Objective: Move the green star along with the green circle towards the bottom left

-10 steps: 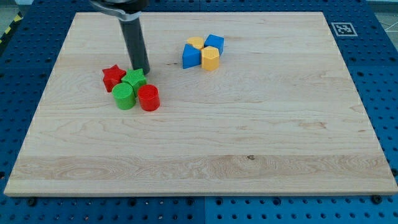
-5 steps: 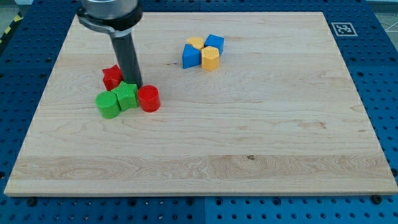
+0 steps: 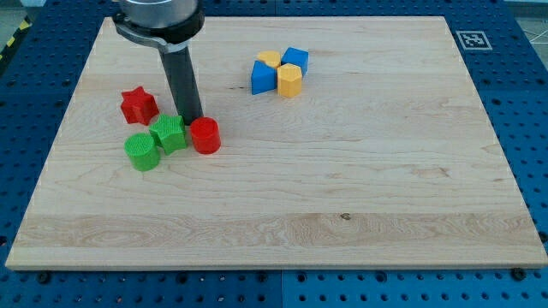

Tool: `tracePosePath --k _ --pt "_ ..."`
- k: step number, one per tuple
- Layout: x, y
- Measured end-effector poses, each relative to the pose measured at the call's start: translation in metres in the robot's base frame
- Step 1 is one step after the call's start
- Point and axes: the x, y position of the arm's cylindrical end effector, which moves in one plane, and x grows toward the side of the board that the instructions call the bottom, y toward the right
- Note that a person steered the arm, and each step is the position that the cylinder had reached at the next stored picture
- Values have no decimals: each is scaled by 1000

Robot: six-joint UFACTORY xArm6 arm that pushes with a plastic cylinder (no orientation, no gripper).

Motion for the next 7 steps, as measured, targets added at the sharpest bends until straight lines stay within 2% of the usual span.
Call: tracePosePath --k 2,4,7 --pt "1 -13" --pt "21 -13" --pt "26 -46"
